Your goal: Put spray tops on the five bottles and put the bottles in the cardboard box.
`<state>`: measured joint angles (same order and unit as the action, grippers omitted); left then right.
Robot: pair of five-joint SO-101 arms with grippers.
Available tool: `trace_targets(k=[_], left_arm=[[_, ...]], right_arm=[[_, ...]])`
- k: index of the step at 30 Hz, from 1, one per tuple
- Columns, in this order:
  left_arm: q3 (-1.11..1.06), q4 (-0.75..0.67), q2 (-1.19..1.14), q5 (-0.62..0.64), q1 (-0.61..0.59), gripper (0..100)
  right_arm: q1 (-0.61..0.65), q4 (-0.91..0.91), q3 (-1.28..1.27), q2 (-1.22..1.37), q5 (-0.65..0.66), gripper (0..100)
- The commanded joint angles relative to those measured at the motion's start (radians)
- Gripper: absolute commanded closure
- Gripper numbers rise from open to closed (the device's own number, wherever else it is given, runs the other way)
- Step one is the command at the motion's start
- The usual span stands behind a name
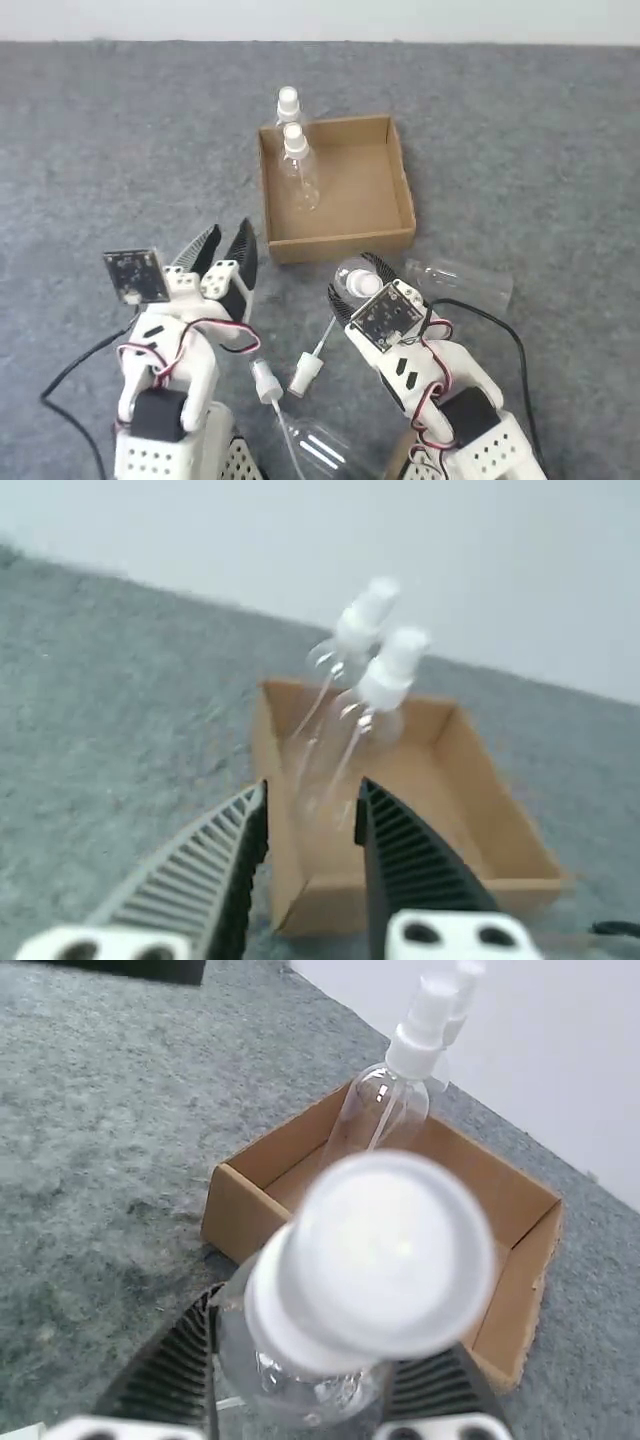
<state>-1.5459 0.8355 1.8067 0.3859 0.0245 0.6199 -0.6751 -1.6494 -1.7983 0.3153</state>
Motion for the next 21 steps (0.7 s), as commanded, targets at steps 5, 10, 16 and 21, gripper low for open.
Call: trace_targets(k=[5, 10, 16, 21], left_arm=[[-0.105, -0.006, 0.015, -0.06, -0.058, 86], [-0.139, -0.018, 0.014, -0.06, -0.063, 86], [-0.139, 0.002, 0.014, -0.061, -0.063, 86], [-0.139, 0.002, 0.011, -0.063, -0.063, 86]], right_arm=[[-0.015, -0.005, 0.054, -0.018, 0.002, 99.2], [-0.024, -0.008, 0.054, -0.018, 0.002, 99.2], [-0.097, -0.001, 0.061, -0.018, -0.011, 99.2], [-0.102, -0.012, 0.098, -0.018, -0.066, 99.2]])
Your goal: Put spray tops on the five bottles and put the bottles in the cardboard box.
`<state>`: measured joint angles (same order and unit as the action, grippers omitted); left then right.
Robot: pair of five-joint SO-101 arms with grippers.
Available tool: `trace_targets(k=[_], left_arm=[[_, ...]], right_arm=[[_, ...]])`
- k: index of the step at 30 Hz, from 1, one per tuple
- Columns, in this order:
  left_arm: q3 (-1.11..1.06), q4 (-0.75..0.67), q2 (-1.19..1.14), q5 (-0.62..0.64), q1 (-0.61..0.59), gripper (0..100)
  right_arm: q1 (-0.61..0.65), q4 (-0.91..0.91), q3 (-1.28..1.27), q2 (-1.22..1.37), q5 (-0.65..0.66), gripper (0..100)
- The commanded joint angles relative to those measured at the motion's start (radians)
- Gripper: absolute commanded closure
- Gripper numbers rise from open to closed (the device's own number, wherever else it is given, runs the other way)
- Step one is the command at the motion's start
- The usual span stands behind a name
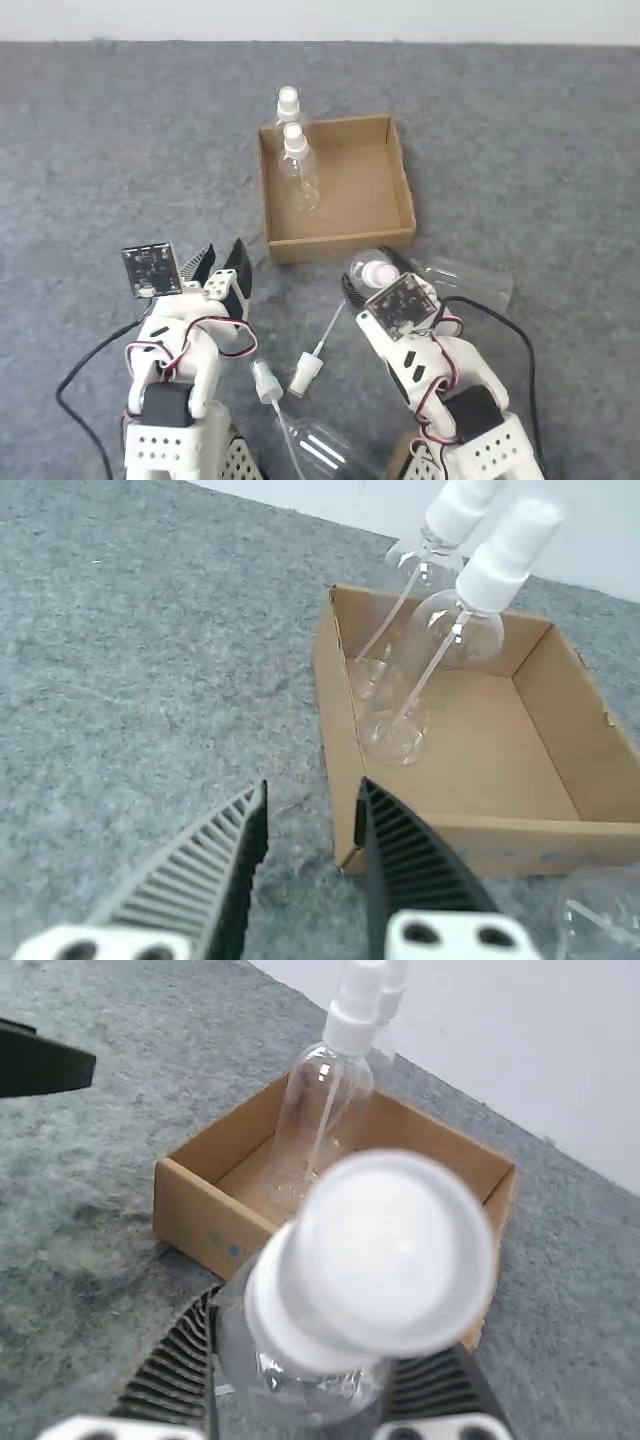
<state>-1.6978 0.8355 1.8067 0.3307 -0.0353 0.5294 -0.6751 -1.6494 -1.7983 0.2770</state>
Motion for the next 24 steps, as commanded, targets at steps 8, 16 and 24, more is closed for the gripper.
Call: trace_targets(k=[8, 16, 24], left_arm=[[0.013, 0.025, 0.011, -0.008, 0.003, 86], [0.013, 0.037, 0.011, -0.063, 0.002, 86], [0.013, 0.037, 0.011, -0.063, 0.002, 86]], right_arm=[[-0.016, -0.012, 0.213, -0.015, -0.034, 99.2], [-0.018, -0.012, 0.381, -0.012, -0.028, 99.2], [-0.016, -0.004, 0.493, -0.01, 0.048, 99.2]])
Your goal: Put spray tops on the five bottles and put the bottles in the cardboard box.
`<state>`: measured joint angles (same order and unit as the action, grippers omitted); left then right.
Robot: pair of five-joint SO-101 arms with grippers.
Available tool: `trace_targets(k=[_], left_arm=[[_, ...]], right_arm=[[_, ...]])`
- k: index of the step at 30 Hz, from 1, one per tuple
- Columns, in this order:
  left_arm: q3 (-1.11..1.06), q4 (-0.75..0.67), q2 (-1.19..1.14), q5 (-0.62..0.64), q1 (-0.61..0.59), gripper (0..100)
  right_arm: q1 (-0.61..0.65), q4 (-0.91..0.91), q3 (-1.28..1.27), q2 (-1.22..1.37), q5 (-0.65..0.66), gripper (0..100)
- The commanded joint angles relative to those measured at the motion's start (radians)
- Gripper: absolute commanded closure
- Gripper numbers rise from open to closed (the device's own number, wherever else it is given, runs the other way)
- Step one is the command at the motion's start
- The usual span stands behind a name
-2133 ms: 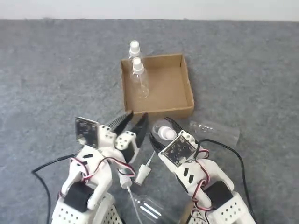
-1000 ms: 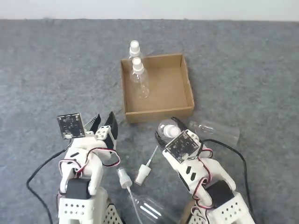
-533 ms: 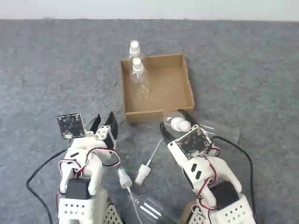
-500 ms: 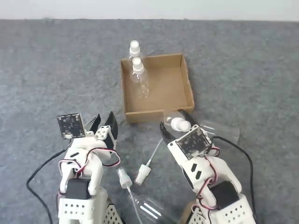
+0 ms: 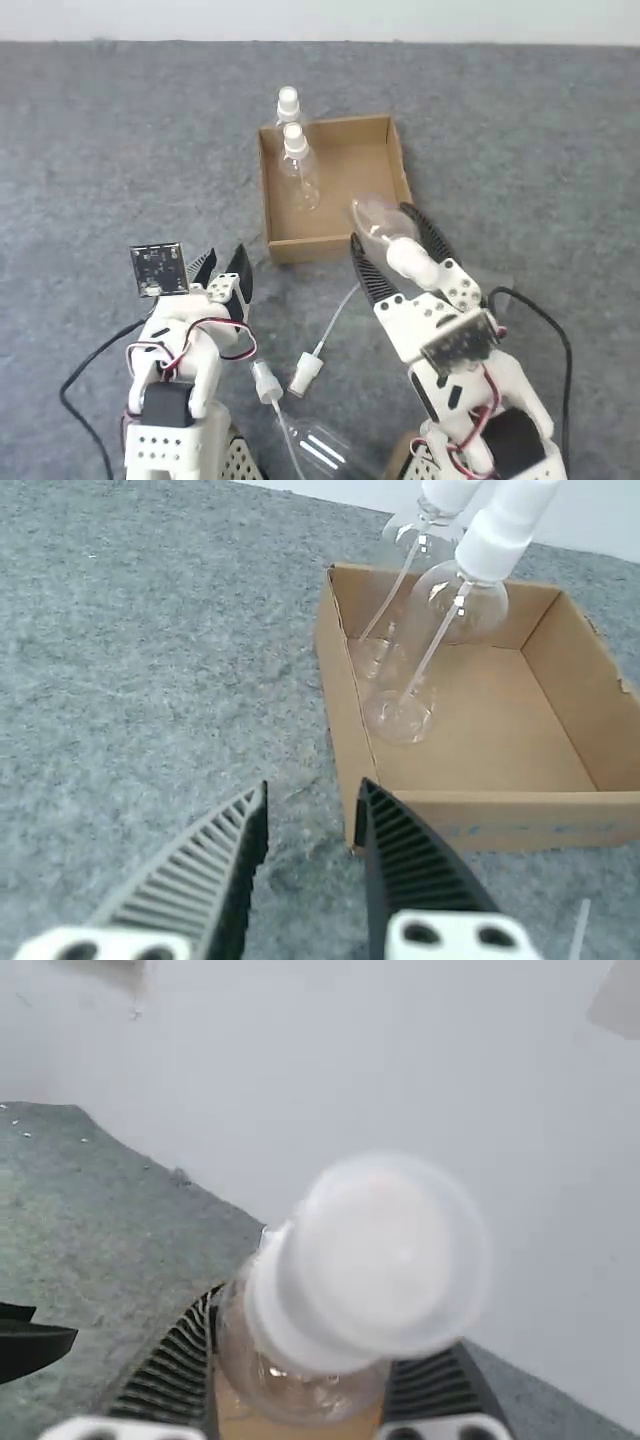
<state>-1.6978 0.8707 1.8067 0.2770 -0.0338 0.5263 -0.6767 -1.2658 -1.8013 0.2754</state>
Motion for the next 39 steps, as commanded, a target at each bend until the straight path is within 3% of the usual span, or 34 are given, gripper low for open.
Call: trace_targets(k=[1, 8, 23, 39], left_arm=[[0.013, 0.002, 0.011, -0.009, 0.002, 86], [0.013, 0.002, 0.011, -0.009, 0.0, 86], [0.013, 0.003, 0.011, -0.009, -0.003, 86], [0.013, 0.003, 0.009, -0.009, -0.005, 86]], right_arm=[[-0.013, -0.004, 0.121, -0.007, 0.052, 99.2], [-0.013, -0.01, 0.189, 0.067, 0.075, 99.2], [-0.008, 0.002, 0.419, 0.627, 0.071, 99.2], [0.042, 0.208, 0.48, 1.036, -0.043, 99.2]])
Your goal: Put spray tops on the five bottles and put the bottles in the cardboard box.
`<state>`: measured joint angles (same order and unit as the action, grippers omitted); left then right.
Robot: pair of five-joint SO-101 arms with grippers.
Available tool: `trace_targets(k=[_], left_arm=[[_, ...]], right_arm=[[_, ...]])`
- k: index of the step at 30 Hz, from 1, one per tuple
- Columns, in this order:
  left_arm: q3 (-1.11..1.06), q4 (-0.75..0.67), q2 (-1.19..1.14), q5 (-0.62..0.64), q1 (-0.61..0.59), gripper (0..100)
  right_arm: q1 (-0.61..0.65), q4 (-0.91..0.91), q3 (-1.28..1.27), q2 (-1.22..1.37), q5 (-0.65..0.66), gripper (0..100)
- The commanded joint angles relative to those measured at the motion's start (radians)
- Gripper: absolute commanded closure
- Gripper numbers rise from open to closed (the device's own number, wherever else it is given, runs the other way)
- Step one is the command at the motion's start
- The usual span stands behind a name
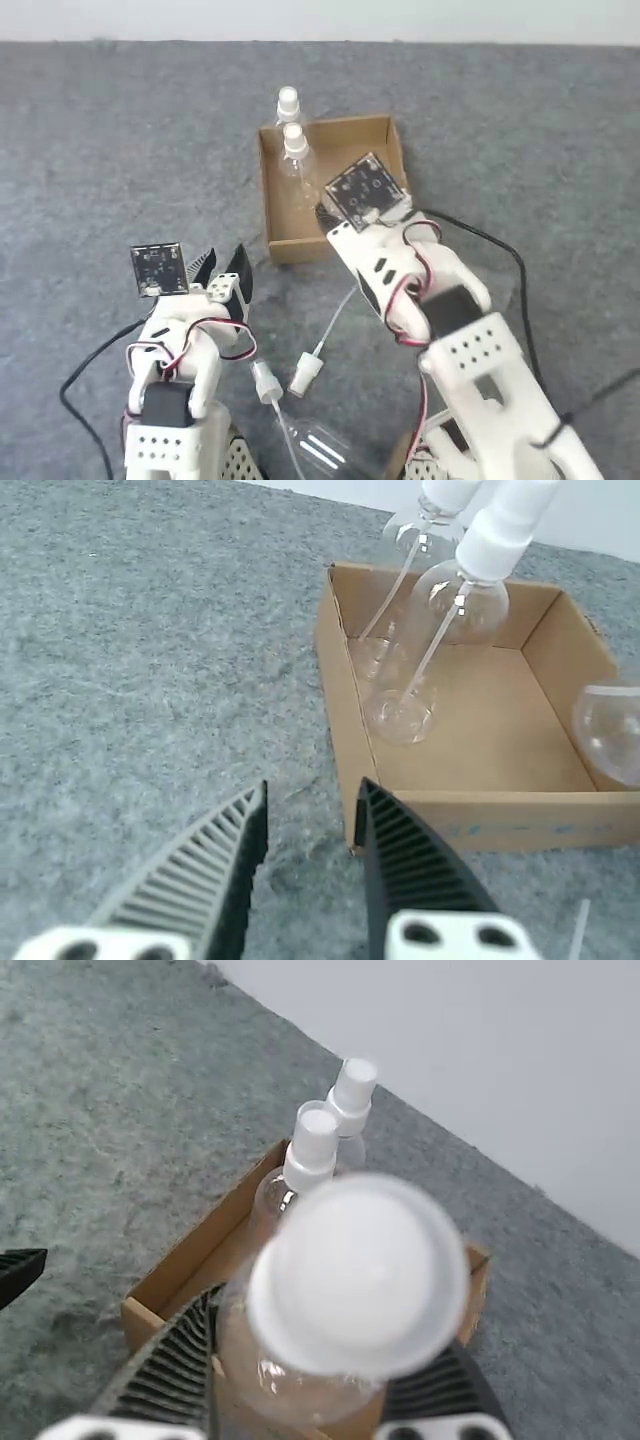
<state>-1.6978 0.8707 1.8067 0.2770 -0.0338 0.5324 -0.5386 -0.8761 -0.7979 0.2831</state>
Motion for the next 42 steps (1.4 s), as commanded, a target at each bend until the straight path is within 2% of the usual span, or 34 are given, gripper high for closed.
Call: trace_targets(k=[1, 15, 19, 42], left_arm=[[0.013, 0.003, 0.009, -0.009, -0.005, 86], [0.013, 0.021, 0.011, -0.009, -0.003, 86], [0.013, 0.021, 0.012, -0.009, -0.003, 86], [0.013, 0.023, 0.012, -0.011, -0.005, 86]], right_arm=[[0.044, 0.085, 0.091, 0.047, -0.066, 99.2], [0.084, 0.292, 0.092, 0.232, -0.086, 99.2], [0.105, 0.349, 0.092, 0.289, -0.129, 99.2], [0.119, 0.348, 0.269, 0.694, -0.137, 99.2]])
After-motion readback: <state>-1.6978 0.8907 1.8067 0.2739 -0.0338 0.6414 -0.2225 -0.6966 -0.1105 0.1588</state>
